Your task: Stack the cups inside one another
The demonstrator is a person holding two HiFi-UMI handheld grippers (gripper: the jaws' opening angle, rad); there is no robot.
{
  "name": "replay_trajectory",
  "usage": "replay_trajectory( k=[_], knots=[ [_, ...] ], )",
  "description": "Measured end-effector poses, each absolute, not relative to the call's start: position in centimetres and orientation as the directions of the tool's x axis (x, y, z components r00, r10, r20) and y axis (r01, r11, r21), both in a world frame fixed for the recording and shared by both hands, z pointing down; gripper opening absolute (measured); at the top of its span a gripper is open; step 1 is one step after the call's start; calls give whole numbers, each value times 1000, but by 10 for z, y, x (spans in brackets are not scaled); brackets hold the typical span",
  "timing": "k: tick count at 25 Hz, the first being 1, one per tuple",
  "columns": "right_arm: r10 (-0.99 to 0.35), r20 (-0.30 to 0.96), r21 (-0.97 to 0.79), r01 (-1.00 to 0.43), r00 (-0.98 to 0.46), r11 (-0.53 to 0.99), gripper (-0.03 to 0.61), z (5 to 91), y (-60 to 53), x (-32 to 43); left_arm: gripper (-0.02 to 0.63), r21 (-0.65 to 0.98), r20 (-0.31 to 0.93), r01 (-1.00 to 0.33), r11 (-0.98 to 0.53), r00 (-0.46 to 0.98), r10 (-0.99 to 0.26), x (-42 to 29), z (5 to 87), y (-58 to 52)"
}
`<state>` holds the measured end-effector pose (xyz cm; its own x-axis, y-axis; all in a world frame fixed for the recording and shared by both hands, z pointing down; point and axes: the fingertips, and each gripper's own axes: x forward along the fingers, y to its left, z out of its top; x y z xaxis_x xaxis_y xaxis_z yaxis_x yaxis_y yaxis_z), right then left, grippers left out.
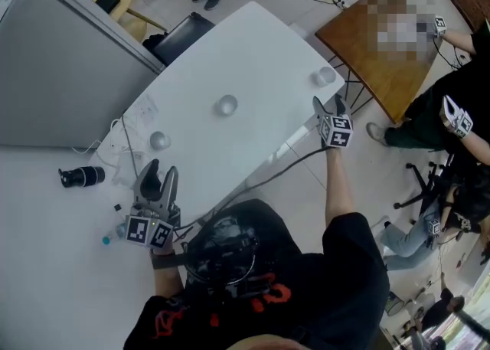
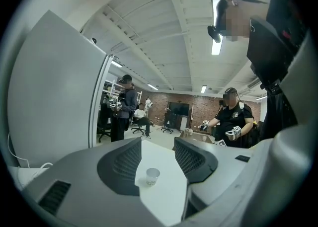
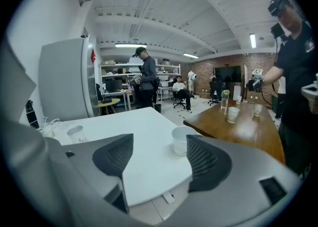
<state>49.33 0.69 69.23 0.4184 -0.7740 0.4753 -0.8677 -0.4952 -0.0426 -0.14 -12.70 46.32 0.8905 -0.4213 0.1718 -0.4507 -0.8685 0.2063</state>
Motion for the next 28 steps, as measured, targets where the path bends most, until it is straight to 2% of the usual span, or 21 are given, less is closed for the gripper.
replay_trajectory(
  k=[7,17,24,26,28],
  knots=[
    [-682,591,-94,-803,430,-588,376,751,-2,549,213,203,194,-494,-845,867,-460,-8,465,-135],
    [-599,703,-57,-809,383,-585,376,795,-23,579,213,203,239,-551,-809,829,-505,-15,473,-135],
    [-530,738,27,-804,417,-594,376,803,-31,594,213,206,248,-567,-797,819,-518,-19,481,-139],
    [-542,721,41,-809,430,-587,311,793,-37,595,213,206,254,-572,-794,815,-521,-20,481,-140],
    [-564,698,44,-812,441,-582,295,782,-41,592,213,209,255,-572,-793,815,-521,-23,481,-142]
  ],
)
